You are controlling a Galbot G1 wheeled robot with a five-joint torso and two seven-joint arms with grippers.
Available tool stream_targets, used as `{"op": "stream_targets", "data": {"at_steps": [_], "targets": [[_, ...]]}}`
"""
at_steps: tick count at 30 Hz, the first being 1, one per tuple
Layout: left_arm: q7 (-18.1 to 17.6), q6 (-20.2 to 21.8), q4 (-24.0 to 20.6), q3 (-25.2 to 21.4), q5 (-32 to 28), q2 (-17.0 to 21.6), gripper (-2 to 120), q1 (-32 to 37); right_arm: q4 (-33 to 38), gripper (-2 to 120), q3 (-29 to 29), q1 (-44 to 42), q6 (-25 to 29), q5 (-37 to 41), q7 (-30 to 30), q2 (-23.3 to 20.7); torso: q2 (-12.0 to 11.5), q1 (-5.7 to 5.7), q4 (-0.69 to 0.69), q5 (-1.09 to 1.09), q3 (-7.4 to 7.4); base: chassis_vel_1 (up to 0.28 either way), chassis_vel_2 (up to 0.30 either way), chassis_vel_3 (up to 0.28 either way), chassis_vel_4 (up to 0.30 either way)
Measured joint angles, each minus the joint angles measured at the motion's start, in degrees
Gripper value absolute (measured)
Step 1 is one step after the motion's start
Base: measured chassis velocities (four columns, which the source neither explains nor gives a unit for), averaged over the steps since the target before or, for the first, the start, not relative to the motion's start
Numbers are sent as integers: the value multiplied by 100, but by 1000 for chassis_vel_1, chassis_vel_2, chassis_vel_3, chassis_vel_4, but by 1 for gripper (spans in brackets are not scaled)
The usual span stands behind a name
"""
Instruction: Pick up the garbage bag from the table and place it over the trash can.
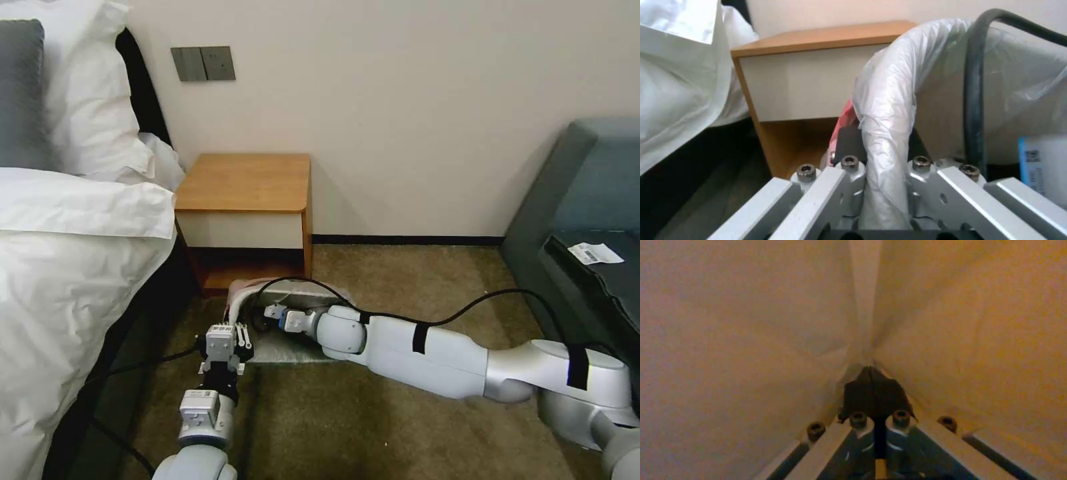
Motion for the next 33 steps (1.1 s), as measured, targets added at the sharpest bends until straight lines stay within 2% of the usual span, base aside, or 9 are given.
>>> {"op": "stream_targets", "data": {"at_steps": [7,15,22,25,27,29,30,31,33], "targets": [[4,-8,66,-37,48,-9,5,-21,89,0,-32,7,21,80,67,-58,0,0,0,0,0,0,0,0,0],[19,53,251,-306,-37,6,5,-241,1066,0,-32,-6,-119,454,193,-500,0,0,0,0,0,0,0,0,0],[-56,255,378,-505,-518,66,5,-454,2050,0,311,-392,-166,594,207,-1039,0,0,1,1,0,0,0,0,0],[-112,431,378,-524,-900,91,5,-491,2786,0,902,-968,9,529,81,-1557,0,0,-1,1,-1,0,0,0,0],[-123,457,378,-524,-970,99,5,-496,2984,0,1115,-1155,80,506,33,-1691,0,0,0,2,0,0,0,0,0],[-166,550,381,-524,-1214,120,5,-502,3423,0,1757,-1673,362,452,-121,-2003,1,0,-2,3,-1,0,0,0,0],[-221,677,382,-519,-1489,141,5,-507,3837,0,2377,-2138,784,370,-195,-2350,1,0,-3,2,-1,0,0,0,0],[-221,677,382,-519,-1489,141,5,-507,3837,0,2377,-2138,784,370,-195,-2350,1,0,-3,2,-1,0,0,0,0],[-270,827,393,-516,-1822,179,5,-567,4376,0,2956,-2671,1178,390,-29,-2756,1,0,-1,1,-1,0,0,0,0]]}}
